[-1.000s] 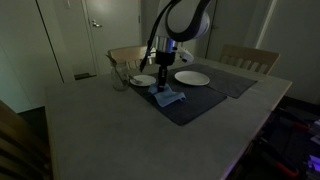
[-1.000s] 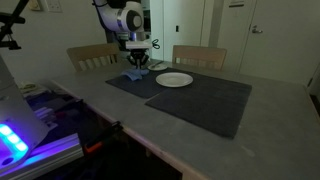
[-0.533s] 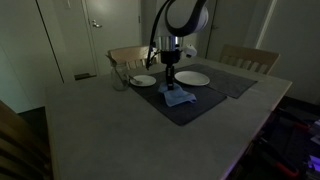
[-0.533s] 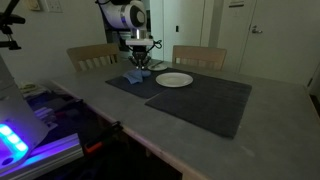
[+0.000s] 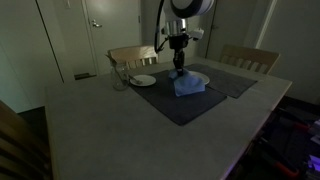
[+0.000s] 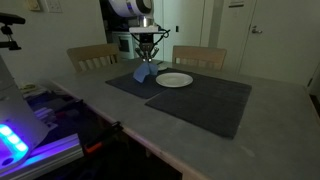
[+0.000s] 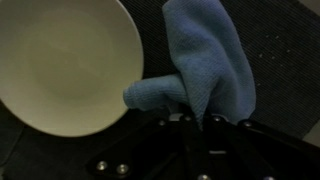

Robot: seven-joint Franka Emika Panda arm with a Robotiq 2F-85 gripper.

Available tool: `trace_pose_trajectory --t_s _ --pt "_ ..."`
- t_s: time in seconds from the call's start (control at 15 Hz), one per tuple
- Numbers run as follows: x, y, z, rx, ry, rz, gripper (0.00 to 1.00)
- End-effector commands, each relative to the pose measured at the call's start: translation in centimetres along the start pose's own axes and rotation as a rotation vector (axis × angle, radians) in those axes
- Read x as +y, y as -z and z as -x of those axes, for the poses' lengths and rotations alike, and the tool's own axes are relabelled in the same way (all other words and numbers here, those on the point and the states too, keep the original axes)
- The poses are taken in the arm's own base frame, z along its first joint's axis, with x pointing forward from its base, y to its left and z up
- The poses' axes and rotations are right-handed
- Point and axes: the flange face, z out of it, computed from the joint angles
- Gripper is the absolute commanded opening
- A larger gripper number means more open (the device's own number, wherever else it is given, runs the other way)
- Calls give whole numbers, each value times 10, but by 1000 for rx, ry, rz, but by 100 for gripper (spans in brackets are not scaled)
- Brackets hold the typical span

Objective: Wipe the plate with the blue towel

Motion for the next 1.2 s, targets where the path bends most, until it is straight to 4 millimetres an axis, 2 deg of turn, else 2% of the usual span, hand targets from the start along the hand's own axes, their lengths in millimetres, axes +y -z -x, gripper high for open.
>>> trace_pose_trajectory --t_s 0.0,0.4,0.8,0.87,0.93,1.13 --pt "28 25 18 24 -88 71 2" --pt "72 43 41 164 -281 241 2" --pt "86 26 62 233 -371 332 2" --pt "92 27 49 211 -359 318 2" --pt "92 24 51 211 -365 318 8" --pt "92 25 49 213 -365 317 8"
